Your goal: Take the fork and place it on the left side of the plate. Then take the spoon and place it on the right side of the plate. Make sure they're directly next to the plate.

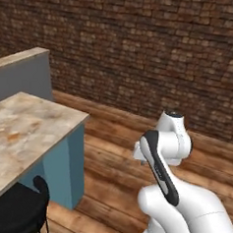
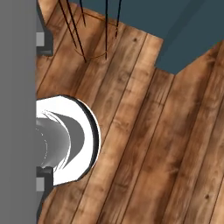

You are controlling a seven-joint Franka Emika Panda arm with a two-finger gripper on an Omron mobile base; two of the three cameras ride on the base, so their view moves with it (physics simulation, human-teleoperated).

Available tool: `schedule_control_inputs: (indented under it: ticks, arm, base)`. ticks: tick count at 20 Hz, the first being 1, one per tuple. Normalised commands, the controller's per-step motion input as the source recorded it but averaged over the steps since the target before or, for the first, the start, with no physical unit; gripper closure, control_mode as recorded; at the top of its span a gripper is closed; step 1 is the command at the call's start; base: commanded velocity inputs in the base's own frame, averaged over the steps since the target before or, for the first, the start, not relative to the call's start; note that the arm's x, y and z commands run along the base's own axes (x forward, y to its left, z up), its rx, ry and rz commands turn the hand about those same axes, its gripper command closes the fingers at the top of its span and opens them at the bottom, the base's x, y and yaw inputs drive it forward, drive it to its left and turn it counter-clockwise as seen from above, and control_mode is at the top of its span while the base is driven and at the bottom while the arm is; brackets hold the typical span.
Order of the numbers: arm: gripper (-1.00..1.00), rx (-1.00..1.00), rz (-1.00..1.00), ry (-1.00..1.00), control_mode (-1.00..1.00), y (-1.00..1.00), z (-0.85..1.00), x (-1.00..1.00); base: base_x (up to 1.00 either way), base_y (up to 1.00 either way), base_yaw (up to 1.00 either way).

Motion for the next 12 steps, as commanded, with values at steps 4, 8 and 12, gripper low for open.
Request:
schedule_control_inputs:
  ticks: [4, 8, 12]
  arm:
    - [-1.00, 0.00, 0.00, 0.00, 1.00, 0.00, 0.00, 0.00]
    - [-1.00, 0.00, 0.00, 0.00, 1.00, 0.00, 0.00, 0.00]
    - [-1.00, 0.00, 0.00, 0.00, 1.00, 0.00, 0.00, 0.00]
  base:
    - [1.00, -1.00, 0.00]
    - [1.00, -0.93, 0.02]
    - [1.00, -0.94, 0.12]
